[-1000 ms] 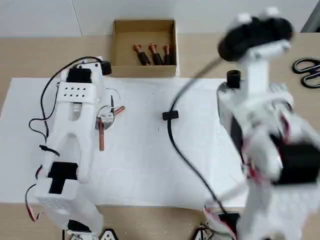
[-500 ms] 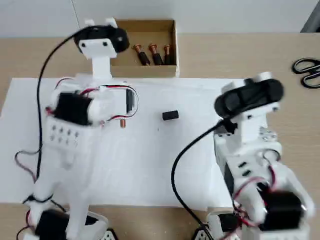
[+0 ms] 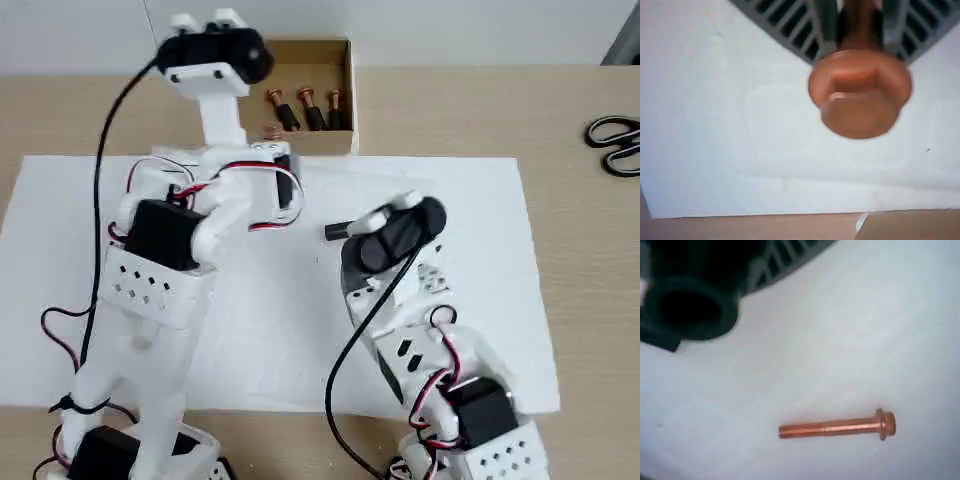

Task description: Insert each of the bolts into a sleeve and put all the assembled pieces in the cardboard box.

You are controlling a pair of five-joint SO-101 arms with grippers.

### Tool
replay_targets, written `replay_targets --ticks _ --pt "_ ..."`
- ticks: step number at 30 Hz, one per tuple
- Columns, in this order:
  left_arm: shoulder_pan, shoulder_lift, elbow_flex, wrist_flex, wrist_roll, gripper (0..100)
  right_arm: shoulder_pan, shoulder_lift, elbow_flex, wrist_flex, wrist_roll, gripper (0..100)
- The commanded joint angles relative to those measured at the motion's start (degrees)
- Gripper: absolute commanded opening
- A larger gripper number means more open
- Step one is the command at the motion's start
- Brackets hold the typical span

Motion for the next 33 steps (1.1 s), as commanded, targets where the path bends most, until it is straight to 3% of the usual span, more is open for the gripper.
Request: replay_targets --ticks 1,9,15,21,33 --pt "0.7 -3.1 -0.7 -1.8 -0.7 1 -1.3 -4.4 6.5 -5.8 -0.8 0.4" --pt "2.6 -18.6 6.0 -7.5 -0.7 1 -4.4 -12.1 15.7 -8.5 -5.9 0.4" --pt "3.6 -26.3 31.4 -25.2 -0.5 1 -4.4 -12.9 16.1 -8.5 -6.7 0.4" --pt "10.1 -33.5 49.1 -40.9 -0.6 1 -5.6 -13.1 16.1 -8.5 -6.7 0.4" --pt "14.4 -34.3 50.0 -37.5 -0.4 1 -5.9 -13.2 16.2 -8.5 -6.7 0.4"
